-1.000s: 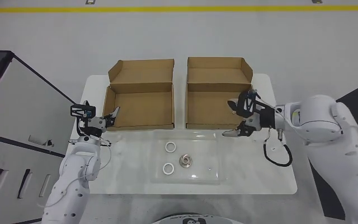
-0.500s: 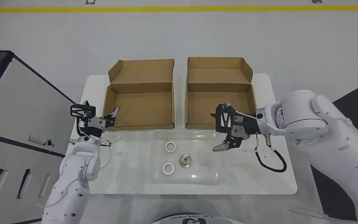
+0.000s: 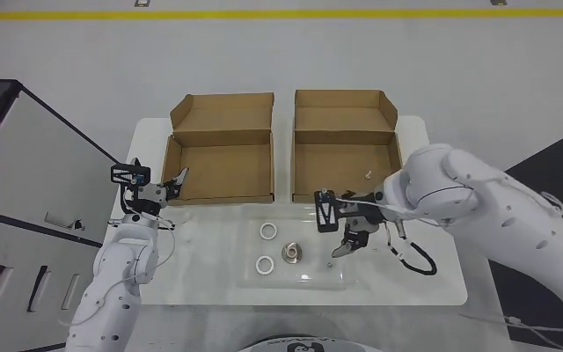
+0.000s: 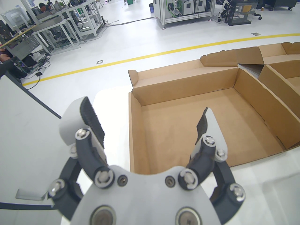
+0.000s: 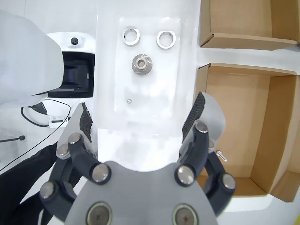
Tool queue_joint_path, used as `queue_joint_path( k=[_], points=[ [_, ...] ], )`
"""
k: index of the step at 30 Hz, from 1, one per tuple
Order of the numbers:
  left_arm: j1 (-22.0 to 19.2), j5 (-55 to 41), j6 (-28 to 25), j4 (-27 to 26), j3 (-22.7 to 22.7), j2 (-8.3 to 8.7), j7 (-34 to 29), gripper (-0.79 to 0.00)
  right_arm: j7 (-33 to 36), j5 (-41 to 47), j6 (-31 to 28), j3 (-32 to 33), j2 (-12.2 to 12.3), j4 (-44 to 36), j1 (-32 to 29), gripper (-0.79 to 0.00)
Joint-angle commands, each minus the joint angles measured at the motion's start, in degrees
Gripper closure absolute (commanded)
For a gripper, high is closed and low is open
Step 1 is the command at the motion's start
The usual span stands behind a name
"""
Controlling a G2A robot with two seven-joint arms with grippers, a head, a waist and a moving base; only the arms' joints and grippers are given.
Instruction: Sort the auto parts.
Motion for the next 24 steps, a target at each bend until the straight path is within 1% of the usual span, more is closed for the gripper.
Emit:
queue_joint_path(
  k=[1, 6, 11, 12, 16, 24],
  points=[
    [0.0, 0.0, 0.0, 0.0, 0.0, 0.0, 0.0, -0.785, 0.3, 0.1, 0.3, -3.3, -0.3, 0.6, 2.3, -0.785],
    [0.0, 0.0, 0.0, 0.0, 0.0, 0.0, 0.0, -0.785, 1.1, 0.8, 1.1, -12.6, -1.6, 2.2, 9.5, -0.785],
    [0.0, 0.0, 0.0, 0.0, 0.0, 0.0, 0.0, -0.785, 1.7, 3.2, 1.7, -21.3, -3.8, 3.7, 17.2, -0.785],
    [0.0, 0.0, 0.0, 0.0, 0.0, 0.0, 0.0, -0.785, 2.0, 3.7, 2.0, -22.0, -4.3, 3.9, 18.2, -0.785],
    [0.0, 0.0, 0.0, 0.0, 0.0, 0.0, 0.0, -0.785, 4.5, 4.8, 4.5, -22.0, -6.6, 3.5, 18.4, -0.785],
    [0.0, 0.0, 0.0, 0.0, 0.0, 0.0, 0.0, -0.785, 9.3, 6.2, 9.2, -22.0, -11.3, 4.5, 17.1, -0.785]
  ],
)
